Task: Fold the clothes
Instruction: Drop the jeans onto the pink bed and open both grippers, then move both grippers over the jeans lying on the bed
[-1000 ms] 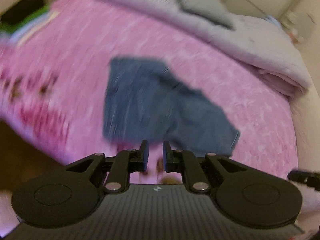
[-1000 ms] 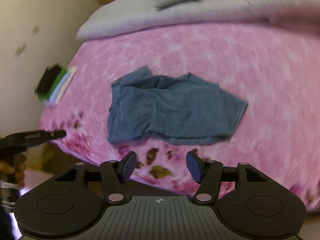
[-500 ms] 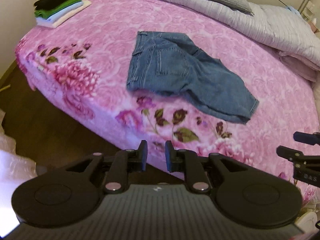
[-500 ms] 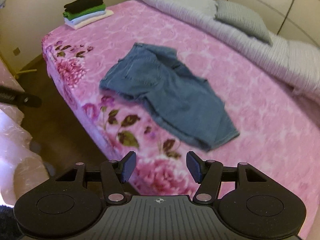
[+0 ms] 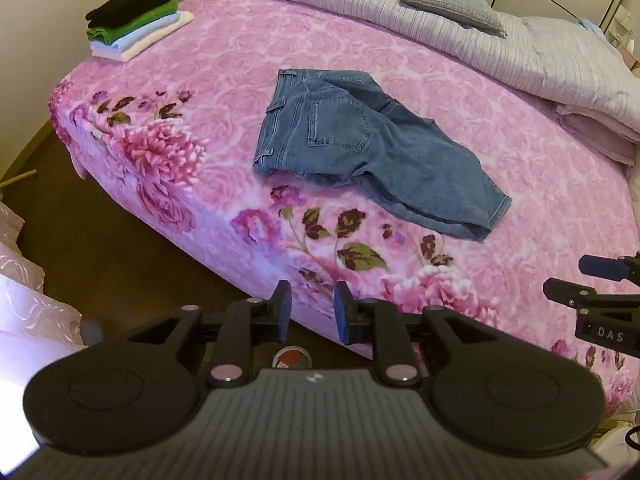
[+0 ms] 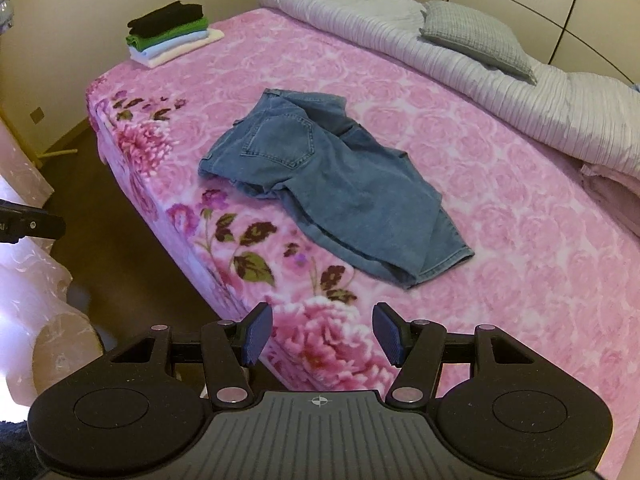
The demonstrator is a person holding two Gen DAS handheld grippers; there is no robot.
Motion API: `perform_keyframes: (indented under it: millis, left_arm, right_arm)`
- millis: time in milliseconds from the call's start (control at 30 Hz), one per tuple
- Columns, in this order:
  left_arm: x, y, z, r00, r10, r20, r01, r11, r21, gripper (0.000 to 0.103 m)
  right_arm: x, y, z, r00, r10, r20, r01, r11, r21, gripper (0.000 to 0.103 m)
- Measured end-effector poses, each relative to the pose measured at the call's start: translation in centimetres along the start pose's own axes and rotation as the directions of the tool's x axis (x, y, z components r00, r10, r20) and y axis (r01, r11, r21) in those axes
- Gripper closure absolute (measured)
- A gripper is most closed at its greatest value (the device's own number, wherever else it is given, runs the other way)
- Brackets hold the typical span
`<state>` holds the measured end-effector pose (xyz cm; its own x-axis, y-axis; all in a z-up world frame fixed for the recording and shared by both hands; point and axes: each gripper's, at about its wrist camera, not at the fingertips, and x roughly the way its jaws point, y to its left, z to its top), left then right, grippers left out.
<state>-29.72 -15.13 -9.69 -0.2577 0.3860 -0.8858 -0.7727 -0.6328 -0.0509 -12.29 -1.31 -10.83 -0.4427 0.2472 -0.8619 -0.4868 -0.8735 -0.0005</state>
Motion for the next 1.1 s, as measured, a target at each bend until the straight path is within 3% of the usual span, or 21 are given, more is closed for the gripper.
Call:
perform_keyframes:
  millis: [567,1100]
  left_arm:
    - [2.1,-0.1,3.7,0.999,-0.043,0.002,0.043,0.998,0.054,0.084]
    - [9.6,7.4,15.0,0.991,-0.126,-0.049,0.132,0.980,0.148,0.084]
  right_arm:
    - [1.9,-1.5,3.6,0.999,-0.032,0.002,0.032,0.998,0.062,0.044]
    - [7.4,0.6,11.7,0.990,-0.140,-0.006,0.138,0.967,0.213,0.044]
